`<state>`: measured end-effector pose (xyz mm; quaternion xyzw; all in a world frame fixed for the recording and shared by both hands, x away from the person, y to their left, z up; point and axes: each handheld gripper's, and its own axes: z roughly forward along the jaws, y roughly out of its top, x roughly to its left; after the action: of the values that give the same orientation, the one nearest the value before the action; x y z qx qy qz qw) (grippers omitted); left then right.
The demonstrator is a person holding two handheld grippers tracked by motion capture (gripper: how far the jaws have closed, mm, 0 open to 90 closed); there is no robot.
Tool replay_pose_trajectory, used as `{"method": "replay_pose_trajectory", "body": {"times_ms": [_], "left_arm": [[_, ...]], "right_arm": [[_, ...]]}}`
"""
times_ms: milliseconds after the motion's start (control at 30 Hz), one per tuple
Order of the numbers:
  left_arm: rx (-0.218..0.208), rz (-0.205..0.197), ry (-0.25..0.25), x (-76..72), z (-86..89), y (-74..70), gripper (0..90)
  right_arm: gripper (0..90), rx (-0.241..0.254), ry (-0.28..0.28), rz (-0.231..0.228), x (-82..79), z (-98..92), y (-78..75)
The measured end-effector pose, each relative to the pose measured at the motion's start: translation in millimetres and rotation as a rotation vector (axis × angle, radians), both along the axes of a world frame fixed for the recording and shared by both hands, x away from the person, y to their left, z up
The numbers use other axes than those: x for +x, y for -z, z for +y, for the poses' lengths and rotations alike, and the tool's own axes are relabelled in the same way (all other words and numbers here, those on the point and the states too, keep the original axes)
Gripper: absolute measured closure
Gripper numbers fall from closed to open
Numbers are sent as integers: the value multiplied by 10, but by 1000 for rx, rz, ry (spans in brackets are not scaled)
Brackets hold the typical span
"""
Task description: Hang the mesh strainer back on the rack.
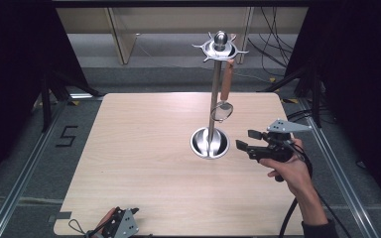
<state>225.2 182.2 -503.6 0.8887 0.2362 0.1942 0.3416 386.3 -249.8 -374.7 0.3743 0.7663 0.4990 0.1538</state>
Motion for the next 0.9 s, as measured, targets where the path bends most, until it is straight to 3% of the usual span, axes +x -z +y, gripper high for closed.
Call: {"method": "replay_pose_trajectory", "body": {"times_ms": [33, 67, 100, 167, 200, 233, 267, 300, 333, 400, 433, 467, 533, 600, 633, 700, 800, 900], "left_arm": [[-1, -2, 0, 0, -1, 2, 156], [-1, -2, 1, 0, 0, 2, 156], [-2, -1, -1, -1, -1, 2, 156], [-1, -2, 0, -2, 0, 0, 156], [-21, -3, -3, -5, -7, 12, 156], [0, 2, 0, -1, 1, -2, 156], [-1, 0, 0, -1, 1, 0, 156], [-21, -3, -1, -3, -8, 15, 156], [-21, -3, -5, -4, -10, 19, 156], [0, -1, -1, 0, -1, 2, 156], [-1, -2, 0, 0, 0, -1, 156], [-1, -2, -1, 1, 1, -1, 156], [0, -4, -2, 1, 0, 4, 156], [0, -4, -1, 1, 0, 2, 156], [-1, -4, 0, 3, 1, 1, 156], [-15, -2, -6, -1, -3, 4, 156], [-18, -6, -3, 2, -4, 14, 156], [0, -5, 0, 2, 3, -1, 156]], "right_arm": [[364, -1, -7, -1, 4, 1, 20], [364, -5, -5, 31, -11, 7, 36], [364, -18, -15, 2, 10, 3, 71], [363, -16, -3, 20, 0, 18, 121], [363, -28, -9, 16, 8, 9, 137], [361, -15, 0, 41, -9, 24, 158], [360, -26, -7, 34, -1, 11, 164], [358, -19, 1, 54, -20, 19, 172], [354, -27, -6, 22, -8, 11, 185], [349, -22, -8, 25, -24, 16, 204], [345, -51, -14, 26, -27, -1, 200], [343, -35, 0, 47, -52, 18, 211], [340, -27, -4, 34, -56, 26, 246], [338, -33, -12, 44, -74, 33, 281], [337, -36, -8, 72, -98, 45, 292], [336, -40, -22, 65, -104, 61, 339], [333, -63, -17, 91, -145, 84, 375], [330, -80, -31, 67, -155, 88, 420]]}}
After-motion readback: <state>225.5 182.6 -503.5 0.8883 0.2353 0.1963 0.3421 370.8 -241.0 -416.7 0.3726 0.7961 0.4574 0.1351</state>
